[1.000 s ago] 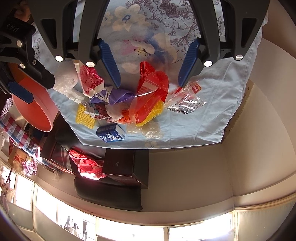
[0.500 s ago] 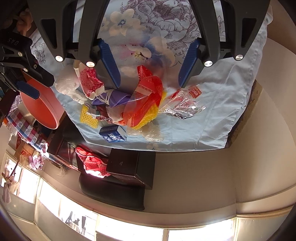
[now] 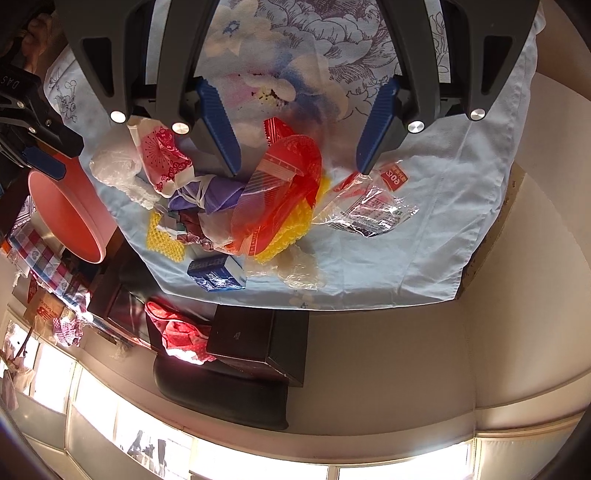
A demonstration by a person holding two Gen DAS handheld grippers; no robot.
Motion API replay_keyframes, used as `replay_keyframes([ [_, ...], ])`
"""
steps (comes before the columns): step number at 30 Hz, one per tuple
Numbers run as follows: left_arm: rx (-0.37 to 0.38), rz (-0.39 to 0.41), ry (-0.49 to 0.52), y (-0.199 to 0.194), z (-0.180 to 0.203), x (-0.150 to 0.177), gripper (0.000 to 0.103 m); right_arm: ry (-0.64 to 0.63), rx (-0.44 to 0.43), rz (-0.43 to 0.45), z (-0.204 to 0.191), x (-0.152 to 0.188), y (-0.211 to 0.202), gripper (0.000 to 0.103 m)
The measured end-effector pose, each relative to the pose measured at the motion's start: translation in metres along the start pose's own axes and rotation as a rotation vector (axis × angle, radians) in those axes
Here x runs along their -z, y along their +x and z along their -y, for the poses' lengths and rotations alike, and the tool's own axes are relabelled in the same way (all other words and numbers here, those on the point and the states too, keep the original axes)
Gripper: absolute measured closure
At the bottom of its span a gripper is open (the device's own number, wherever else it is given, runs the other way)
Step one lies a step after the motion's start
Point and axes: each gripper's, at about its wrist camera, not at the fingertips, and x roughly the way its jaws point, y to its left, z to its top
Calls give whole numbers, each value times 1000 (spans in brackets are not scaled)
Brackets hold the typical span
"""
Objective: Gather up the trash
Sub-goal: 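Grasp the red snack wrapper with the left tool while the right tool grasps the white plastic bag, then open the left tool over the pink bucket to drop the wrapper while the right tool carries the bag there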
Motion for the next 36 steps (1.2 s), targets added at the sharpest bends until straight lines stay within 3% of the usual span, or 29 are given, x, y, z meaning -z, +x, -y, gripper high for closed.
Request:
replay_keyframes([
  [3, -5, -20, 6, 10, 2, 0, 50, -2, -8, -8, 0, 1, 1, 26],
  [8, 22, -45, -1, 17, -1, 4, 89, 2, -31, -20, 1, 1, 3, 27],
  [11, 26, -26, -1, 12, -3, 5, 98, 10, -52, -32, 2, 1, 7, 30],
  [23, 47, 56, 48, -26, 0, 0, 101, 40, -101, -110, 2, 0, 34, 56],
  [25, 39, 66, 57, -32, -1, -1, 102, 42, -107, -121, 2, 1, 38, 68],
  [28, 28, 76, 48, -40, -5, -2, 102, 54, -121, -124, 4, 2, 39, 77],
  [36, 20, 118, 30, -54, -7, -9, 103, 82, -145, -82, 13, 0, 25, 84],
])
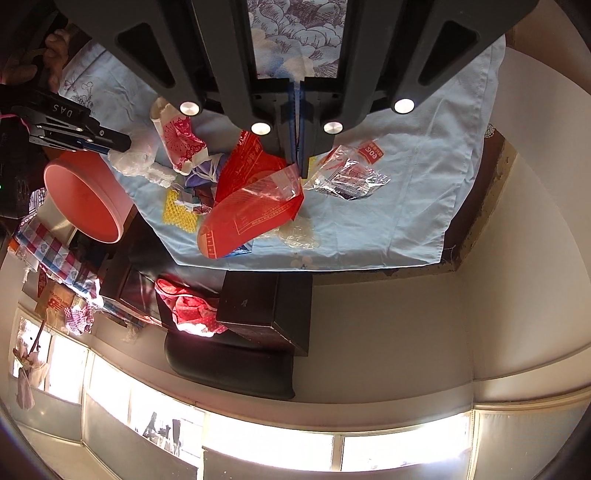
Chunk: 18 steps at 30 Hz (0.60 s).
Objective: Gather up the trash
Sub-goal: 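Open the left tool over the pink bucket to drop the wrapper while the right tool carries the bag there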
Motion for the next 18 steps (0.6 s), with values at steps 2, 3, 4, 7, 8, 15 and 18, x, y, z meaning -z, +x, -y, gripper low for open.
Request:
replay_keyframes([
  [2, -2, 12, 12, -1, 3, -4, 103, -4, 1, 23, 0, -1, -7, 84],
  [3, 2, 17, 12, -2, 4, -5, 103, -2, -1, 34, 1, -2, -11, 84],
  [4, 8, 22, 11, -3, 6, -8, 103, 3, -5, 43, 3, -3, -14, 84],
  [7, 29, 41, 28, -5, 16, -15, 103, 12, -1, 74, 6, -6, -24, 84],
  [8, 38, 48, 37, -5, 21, -17, 103, 15, 3, 84, 9, -8, -28, 84],
  [15, 145, 61, 83, 4, 61, -31, 103, 54, 80, 152, 38, -15, -51, 84],
  [18, 212, 52, 95, 13, 88, -38, 103, 79, 121, 178, 55, -15, -61, 84],
])
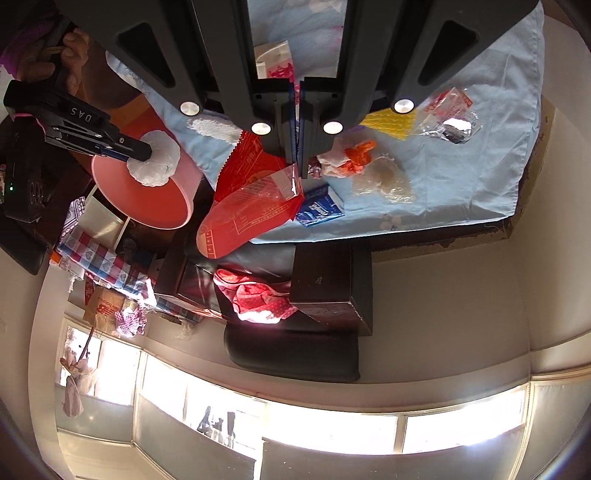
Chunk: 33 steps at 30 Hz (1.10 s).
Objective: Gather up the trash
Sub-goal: 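Open the left tool over the pink bucket to drop the wrapper while the right tool carries the bag there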
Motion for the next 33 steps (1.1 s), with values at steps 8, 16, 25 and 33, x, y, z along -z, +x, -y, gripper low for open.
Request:
replay_keyframes([
  [8, 165, -10, 50, 43, 68, -24, 103, 67, 119, 39, 49, 1, -14, 84],
  [16, 242, -70, 105, 94, 132, -25, 103, 120, 209, 32, 85, 2, -14, 84],
  [25, 258, -188, 85, 148, 160, -12, 103, 144, 258, 17, 101, 5, -10, 84],
  [33, 248, -186, 120, 157, 176, -11, 102, 142, 281, 8, 103, 6, -7, 84],
])
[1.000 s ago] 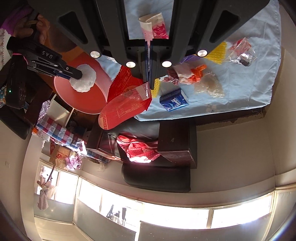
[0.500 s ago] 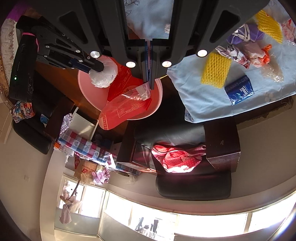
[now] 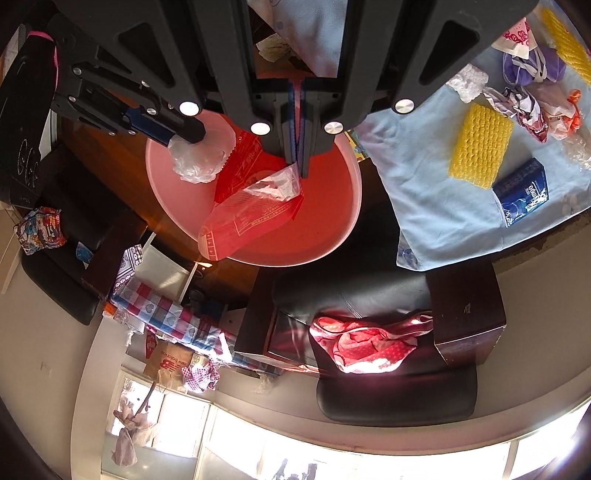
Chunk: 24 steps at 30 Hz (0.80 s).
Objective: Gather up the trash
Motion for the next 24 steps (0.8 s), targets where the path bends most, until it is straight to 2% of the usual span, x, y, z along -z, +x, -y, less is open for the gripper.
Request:
replay_keyframes([
  [4, 1, 11, 10, -3, 6, 0, 101, -6, 10, -9, -4, 0, 1, 83],
  [7, 6, 14, 16, -6, 9, 0, 95, -9, 16, -18, -5, 1, 3, 82],
  [9, 10, 19, 13, -9, 10, 0, 84, -5, 21, -21, -5, 1, 3, 81],
  [10, 9, 26, 10, -12, 10, 0, 73, -1, 21, -23, -4, 1, 3, 80],
  [11, 9, 37, 5, -15, 10, 0, 65, 3, 21, -26, -3, 1, 4, 80],
  [14, 13, 57, 8, -22, 11, -1, 64, 8, 27, -27, -1, 0, 5, 77],
  [24, 23, 77, 23, -38, 20, 3, 56, 4, 33, -32, 3, 0, 3, 76],
])
